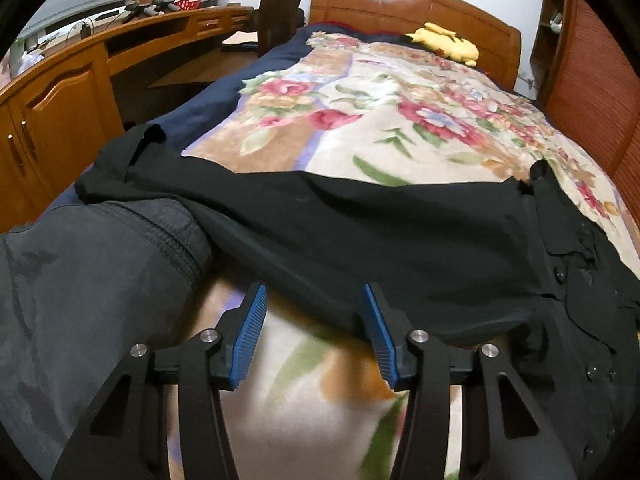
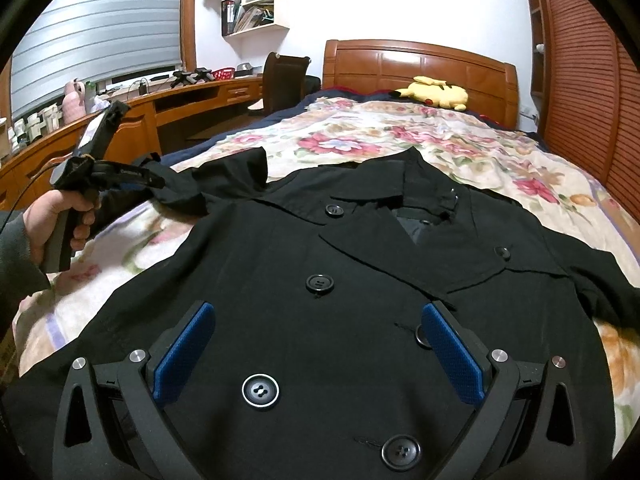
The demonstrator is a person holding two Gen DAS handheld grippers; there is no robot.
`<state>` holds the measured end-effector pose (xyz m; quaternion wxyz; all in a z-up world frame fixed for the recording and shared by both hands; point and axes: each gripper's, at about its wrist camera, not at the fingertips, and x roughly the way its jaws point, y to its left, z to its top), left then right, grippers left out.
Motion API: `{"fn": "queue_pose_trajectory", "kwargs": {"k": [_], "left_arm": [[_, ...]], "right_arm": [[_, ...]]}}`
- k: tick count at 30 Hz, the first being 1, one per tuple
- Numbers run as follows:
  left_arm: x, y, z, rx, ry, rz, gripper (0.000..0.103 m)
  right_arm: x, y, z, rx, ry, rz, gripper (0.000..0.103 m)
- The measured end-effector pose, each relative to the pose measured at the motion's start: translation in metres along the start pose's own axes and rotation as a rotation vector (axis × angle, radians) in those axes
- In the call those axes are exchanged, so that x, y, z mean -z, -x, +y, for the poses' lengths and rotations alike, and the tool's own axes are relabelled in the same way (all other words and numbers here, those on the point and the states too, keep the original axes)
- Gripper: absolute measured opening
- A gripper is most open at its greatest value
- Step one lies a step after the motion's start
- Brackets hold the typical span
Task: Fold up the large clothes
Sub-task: 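Close the left gripper on the sleeve cuff, then lift the sleeve with the left gripper and fold it across the coat front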
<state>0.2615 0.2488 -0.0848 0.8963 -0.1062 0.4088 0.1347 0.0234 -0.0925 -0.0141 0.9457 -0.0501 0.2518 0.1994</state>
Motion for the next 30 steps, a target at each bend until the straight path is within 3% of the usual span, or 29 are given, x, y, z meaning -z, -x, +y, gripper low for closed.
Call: {"fn": "queue_pose_trajectory", "kwargs": {"k": [2,5,9,12,16,24,30], "left_arm": [[-0.001,-0.006,0.003,-0.027,0.007,0.011,0.050],[-0.003,-0.013,0.007,-0.027,0.018,0.032,0.036],[-0.006,-0.015,0.004,-0.033,-0.010,0.026,0.004],[-0.007,-0.007,-0.006,-0.043,-0.060,0.010,0.001],[-0.010,0.025,-0.029,-0.008,-0.123,-0.067,0.001],[-0.005,0.096,-0.102,0.139,-0.255,-0.149,0.001],[0.028,0.136,-0.161,0.232,-0.385,-0.173,0.001]], "right_arm": [[0.002,0.001,0.001,-0.001,0.001,0.000,0.103],[0.002,0.002,0.001,0.000,0.000,-0.001,0.103],[0.003,0.002,-0.002,-0.007,-0.008,-0.004,0.103],[0.003,0.001,-0.004,-0.010,-0.010,-0.002,0.103],[0.002,0.000,-0.004,-0.013,-0.008,0.001,0.103],[0.001,0.010,-0.014,-0.016,-0.016,-0.010,0.103],[0.005,0.021,-0.034,0.005,-0.039,-0.013,0.103]]}}
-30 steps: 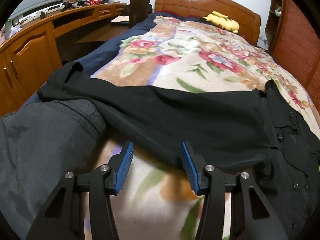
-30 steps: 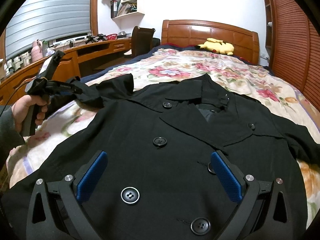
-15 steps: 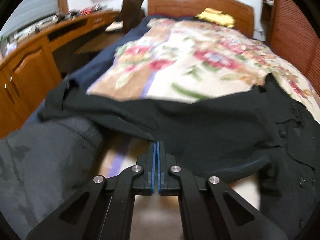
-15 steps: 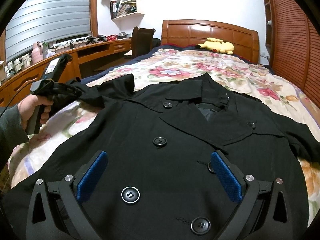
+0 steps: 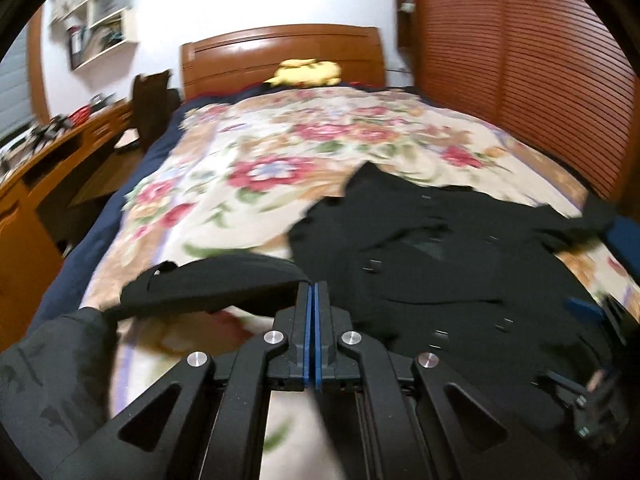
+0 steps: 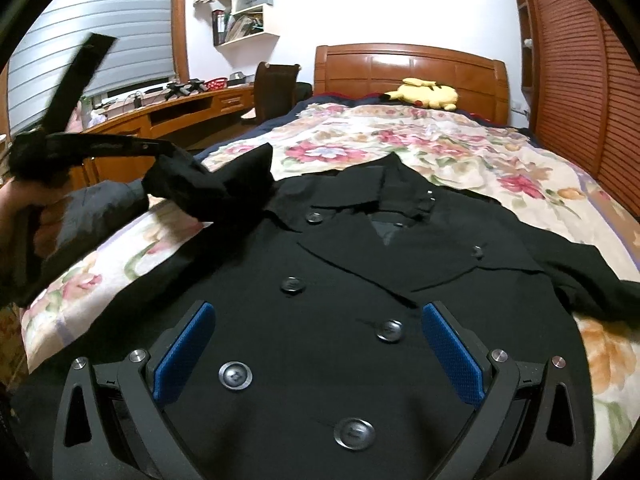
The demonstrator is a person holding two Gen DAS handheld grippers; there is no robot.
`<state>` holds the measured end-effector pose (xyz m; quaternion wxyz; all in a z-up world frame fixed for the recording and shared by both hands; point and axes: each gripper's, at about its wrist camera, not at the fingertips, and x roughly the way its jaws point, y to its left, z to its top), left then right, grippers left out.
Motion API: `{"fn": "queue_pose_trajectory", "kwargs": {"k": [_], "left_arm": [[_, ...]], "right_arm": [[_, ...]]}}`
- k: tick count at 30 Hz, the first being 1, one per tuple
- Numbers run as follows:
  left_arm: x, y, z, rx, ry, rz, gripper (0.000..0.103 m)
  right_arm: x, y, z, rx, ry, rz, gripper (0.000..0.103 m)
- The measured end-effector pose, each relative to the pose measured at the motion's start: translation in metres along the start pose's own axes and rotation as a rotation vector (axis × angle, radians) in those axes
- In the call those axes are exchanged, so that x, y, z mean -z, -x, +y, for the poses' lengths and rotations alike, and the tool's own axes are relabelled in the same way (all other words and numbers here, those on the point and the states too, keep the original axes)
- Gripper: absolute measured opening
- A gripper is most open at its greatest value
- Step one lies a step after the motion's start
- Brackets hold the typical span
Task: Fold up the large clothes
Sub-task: 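Lift the sleeve with the left gripper and fold it across the coat front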
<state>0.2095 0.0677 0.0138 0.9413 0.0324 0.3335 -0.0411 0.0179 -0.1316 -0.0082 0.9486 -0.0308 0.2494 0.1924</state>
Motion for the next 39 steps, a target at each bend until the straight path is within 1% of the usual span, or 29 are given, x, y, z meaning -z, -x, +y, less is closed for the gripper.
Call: {"fn": "queue_pose_trajectory", "kwargs": {"k": [3,5,6,7,8,9,10,11,12,13,15,17,21,25,29,30,33,35,39], "left_arm": [[0.003,0.010,-0.019,0.014,-0.023,0.007,0.002],[0.004,0.018,-0.024,0.019,-0.036,0.004,0.007],[0.004,0.024,-0.026,0.029,-0.042,-0.007,0.012],[0.004,0.029,-0.028,0.026,-0.049,-0.017,0.025],[0.003,0.037,-0.028,0.013,-0.060,-0.037,0.034],[0.001,0.042,-0.030,0.003,-0.064,-0.056,0.048],[0.000,0.049,-0.029,-0.006,-0.066,-0.078,0.058],[-0.001,0.053,-0.026,-0.014,-0.063,-0.093,0.064],[-0.003,0.054,-0.024,-0.022,-0.058,-0.104,0.075],[-0.003,0.056,-0.019,-0.034,-0.049,-0.116,0.079],[-0.004,0.053,-0.009,-0.062,-0.035,-0.122,0.079],[-0.003,0.043,0.003,-0.085,-0.020,-0.106,0.079],[0.004,0.012,0.032,-0.158,0.008,-0.059,0.079],[0.013,-0.018,0.068,-0.196,0.078,-0.017,0.079],[0.029,-0.052,0.104,-0.237,0.145,0.029,0.079],[0.033,-0.058,0.110,-0.238,0.158,0.038,0.079],[0.046,-0.076,0.127,-0.276,0.185,0.091,0.079],[0.055,-0.086,0.135,-0.285,0.196,0.127,0.079],[0.066,-0.099,0.141,-0.244,0.213,0.198,0.079]], "right_arm": [[0.001,0.003,-0.007,0.009,-0.016,0.003,0.103],[0.003,0.004,-0.006,0.013,-0.016,0.004,0.103],[0.004,0.005,-0.005,0.014,-0.013,0.005,0.103],[0.004,0.005,-0.003,0.014,-0.008,0.006,0.103],[0.004,0.006,-0.002,0.015,-0.003,0.006,0.103],[0.003,0.006,0.000,0.016,0.001,0.006,0.103],[0.003,0.006,0.001,0.015,0.003,0.007,0.103],[0.003,0.006,0.002,0.014,0.005,0.007,0.103],[0.002,0.006,0.001,0.013,0.005,0.007,0.103],[0.002,0.006,0.001,0.012,0.006,0.008,0.103],[0.002,0.007,-0.002,0.010,0.007,0.009,0.103],[0.001,0.007,-0.004,0.008,0.007,0.011,0.103],[0.001,0.006,-0.005,0.008,0.009,0.016,0.103],[0.003,0.004,-0.004,0.010,0.018,0.027,0.103],[0.003,0.002,-0.003,0.008,0.029,0.037,0.103],[0.002,0.002,-0.002,0.008,0.031,0.039,0.103],[0.002,0.000,-0.002,0.007,0.037,0.047,0.103],[0.001,-0.002,-0.002,0.007,0.041,0.052,0.103],[0.001,-0.004,-0.002,0.005,0.047,0.063,0.103]]}}
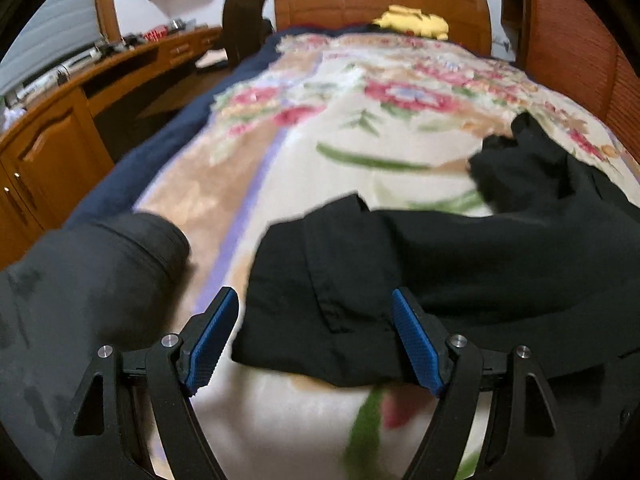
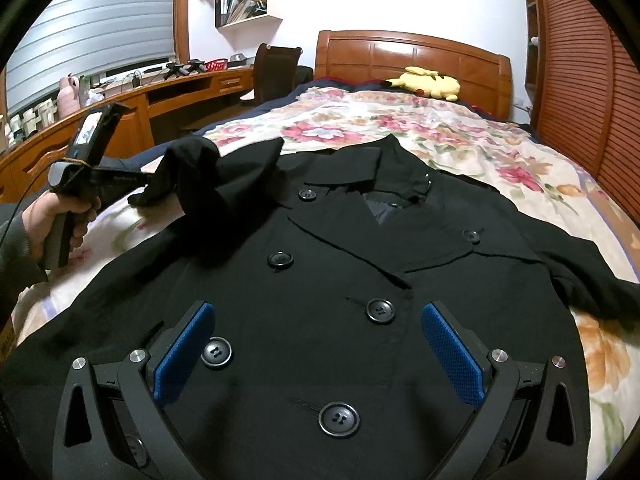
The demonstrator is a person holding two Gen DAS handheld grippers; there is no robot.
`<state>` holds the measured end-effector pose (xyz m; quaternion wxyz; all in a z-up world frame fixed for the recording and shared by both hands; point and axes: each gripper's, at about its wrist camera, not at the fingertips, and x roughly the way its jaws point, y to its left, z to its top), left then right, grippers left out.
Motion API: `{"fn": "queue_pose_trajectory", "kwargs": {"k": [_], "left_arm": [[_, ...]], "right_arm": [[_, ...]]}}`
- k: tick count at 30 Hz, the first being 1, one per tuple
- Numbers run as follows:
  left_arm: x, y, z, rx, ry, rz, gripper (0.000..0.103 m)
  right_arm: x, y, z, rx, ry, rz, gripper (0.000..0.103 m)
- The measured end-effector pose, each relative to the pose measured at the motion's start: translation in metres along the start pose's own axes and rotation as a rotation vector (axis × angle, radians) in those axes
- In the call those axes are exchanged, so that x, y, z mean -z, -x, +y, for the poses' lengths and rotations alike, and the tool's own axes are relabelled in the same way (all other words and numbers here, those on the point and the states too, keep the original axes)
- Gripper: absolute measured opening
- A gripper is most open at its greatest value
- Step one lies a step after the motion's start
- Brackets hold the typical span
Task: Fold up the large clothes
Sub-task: 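Lift the sleeve with the left gripper and fold it across the coat front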
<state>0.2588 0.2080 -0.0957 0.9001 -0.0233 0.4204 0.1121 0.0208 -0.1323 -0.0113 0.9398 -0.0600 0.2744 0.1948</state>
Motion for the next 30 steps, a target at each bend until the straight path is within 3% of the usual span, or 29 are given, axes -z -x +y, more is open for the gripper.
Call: {"fn": "queue_pose_trajectory", "kwargs": {"k": [3,11,15,17,18,19,21,25,30], "left_arm": [[0.006,-0.012,-0.006,0.001,-0.028,0.066,0.079],[0.015,-0.019,-0.011,0.005,-0.031,0.125,0.079],[0.022,-0.015,-0.016,0.037,-0.040,0.122,0.058],[0.022,-0.009,-0.020,0.042,-0.050,0.125,0.043],[0.022,-0.004,-0.023,0.041,-0.059,0.126,0.031],[0.022,0.001,-0.026,0.042,-0.066,0.121,0.020],[0.018,0.016,-0.033,0.060,-0.071,0.091,0.018],[0.005,0.058,-0.054,0.080,-0.069,-0.025,0.017],[-0.011,0.113,-0.105,0.160,-0.108,-0.135,0.017]], "right_arm": [[-0.002,-0.001,0.000,0.001,0.004,0.006,0.103],[-0.002,0.003,-0.002,-0.003,0.011,-0.001,0.103],[-0.001,0.005,-0.004,-0.014,0.002,-0.005,0.103],[-0.001,0.006,-0.004,-0.015,0.003,-0.008,0.103],[-0.002,0.007,-0.004,-0.016,0.005,-0.010,0.103],[-0.001,0.009,-0.004,-0.017,0.007,-0.011,0.103],[0.000,0.012,-0.004,-0.014,0.012,-0.015,0.103],[0.001,0.021,-0.009,-0.007,0.019,-0.029,0.103],[0.004,0.032,-0.022,0.026,0.024,-0.039,0.103]]}}
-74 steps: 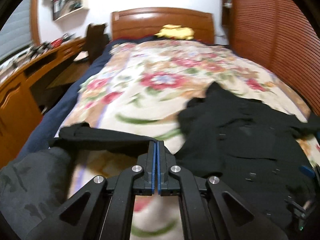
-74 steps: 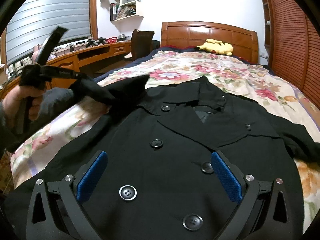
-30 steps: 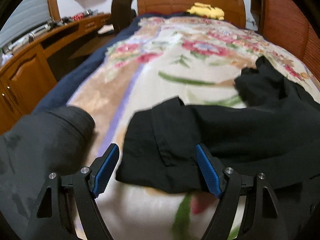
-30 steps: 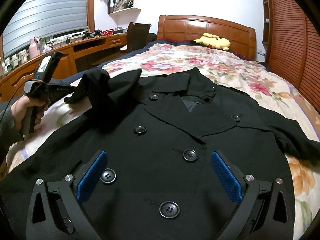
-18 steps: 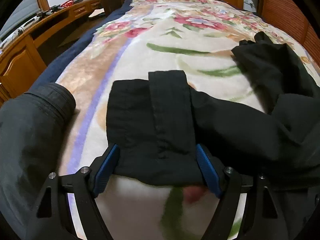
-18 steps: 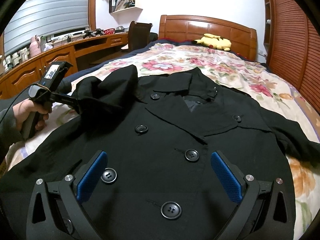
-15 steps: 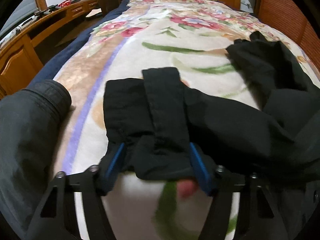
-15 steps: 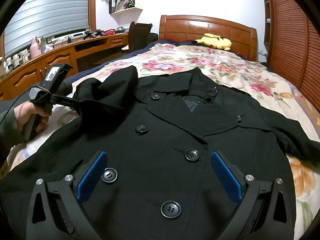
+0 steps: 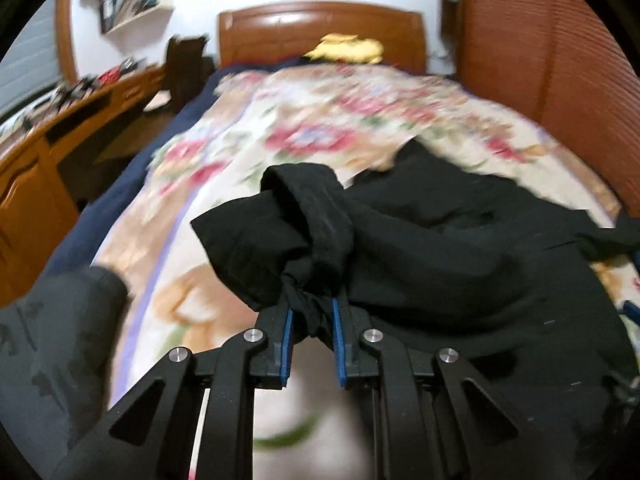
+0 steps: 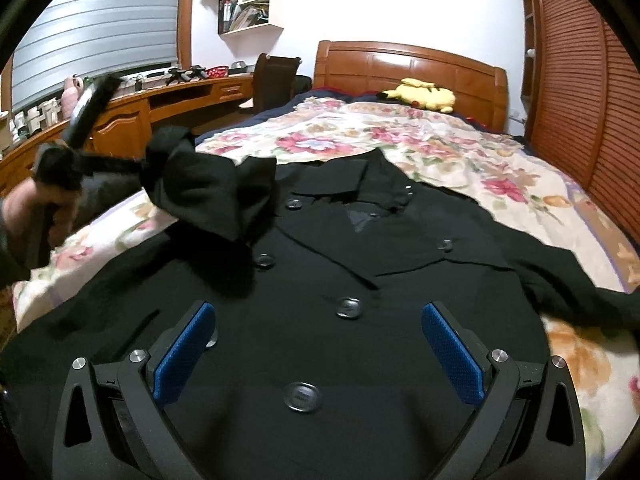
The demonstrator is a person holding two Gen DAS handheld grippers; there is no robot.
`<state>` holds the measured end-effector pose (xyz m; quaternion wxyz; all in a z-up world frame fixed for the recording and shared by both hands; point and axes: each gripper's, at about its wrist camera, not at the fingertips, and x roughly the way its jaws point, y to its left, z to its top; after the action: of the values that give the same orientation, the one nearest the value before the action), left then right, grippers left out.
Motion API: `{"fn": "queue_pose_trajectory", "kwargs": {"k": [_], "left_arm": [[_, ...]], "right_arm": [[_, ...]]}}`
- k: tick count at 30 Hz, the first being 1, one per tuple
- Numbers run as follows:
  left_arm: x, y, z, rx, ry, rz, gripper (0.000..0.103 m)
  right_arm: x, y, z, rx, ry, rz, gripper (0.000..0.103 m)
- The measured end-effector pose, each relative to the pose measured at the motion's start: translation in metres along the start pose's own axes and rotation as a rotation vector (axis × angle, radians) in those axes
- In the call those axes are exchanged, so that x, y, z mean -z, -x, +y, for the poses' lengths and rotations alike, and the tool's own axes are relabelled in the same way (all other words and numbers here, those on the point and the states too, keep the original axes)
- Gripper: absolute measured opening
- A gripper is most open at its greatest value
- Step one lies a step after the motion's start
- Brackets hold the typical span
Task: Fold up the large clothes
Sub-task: 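Lift the sleeve with the left gripper and fold it across the coat front, then open the left gripper and release the sleeve on the coat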
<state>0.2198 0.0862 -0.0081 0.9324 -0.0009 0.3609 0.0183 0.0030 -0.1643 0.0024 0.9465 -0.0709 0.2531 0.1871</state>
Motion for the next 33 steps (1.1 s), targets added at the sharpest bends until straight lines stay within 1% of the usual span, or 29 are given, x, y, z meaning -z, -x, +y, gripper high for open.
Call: {"fn": "queue_pose_trajectory", "kwargs": {"k": [5,9,11,12,13,14,15,16,17,19,21,27,30,33], "left_arm": [[-0.017,0.028,-0.069,0.067,-0.115,-0.065,0.017],[-0.020,0.040,-0.105,0.095,-0.167,-0.095,0.019],[-0.018,0.047,-0.119,0.105,-0.188,-0.113,0.020],[-0.016,0.051,-0.124,0.111,-0.196,-0.123,0.026],[-0.015,0.053,-0.128,0.121,-0.202,-0.129,0.034],[-0.011,0.057,-0.133,0.133,-0.206,-0.140,0.039],[-0.008,0.061,-0.135,0.140,-0.210,-0.150,0.048],[-0.006,0.064,-0.139,0.148,-0.219,-0.168,0.051],[-0.002,0.068,-0.142,0.156,-0.228,-0.182,0.054],[0.007,0.076,-0.146,0.174,-0.230,-0.200,0.071],[0.015,0.083,-0.145,0.196,-0.223,-0.218,0.080],[0.033,0.100,-0.128,0.238,-0.163,-0.231,0.080],[0.040,0.113,-0.115,0.237,-0.151,-0.246,0.080],[0.047,0.121,-0.100,0.217,-0.138,-0.250,0.080]], "right_arm": [[0.001,0.011,-0.025,0.041,-0.040,-0.012,0.103],[0.004,0.019,-0.044,0.068,-0.083,-0.020,0.103],[0.005,0.020,-0.047,0.077,-0.095,-0.019,0.103],[0.006,0.021,-0.048,0.081,-0.100,-0.018,0.103],[0.007,0.021,-0.050,0.085,-0.104,-0.017,0.103],[0.008,0.021,-0.051,0.088,-0.108,-0.015,0.103],[0.008,0.021,-0.051,0.091,-0.111,-0.014,0.103],[0.007,0.020,-0.051,0.093,-0.114,-0.013,0.103],[0.006,0.019,-0.051,0.096,-0.118,-0.011,0.103],[0.005,0.019,-0.052,0.097,-0.121,-0.010,0.103],[0.004,0.017,-0.049,0.098,-0.123,-0.009,0.103],[0.003,0.017,-0.048,0.099,-0.130,-0.013,0.103],[0.005,0.019,-0.046,0.100,-0.124,-0.013,0.103],[0.005,0.017,-0.045,0.096,-0.118,-0.013,0.103]]}}
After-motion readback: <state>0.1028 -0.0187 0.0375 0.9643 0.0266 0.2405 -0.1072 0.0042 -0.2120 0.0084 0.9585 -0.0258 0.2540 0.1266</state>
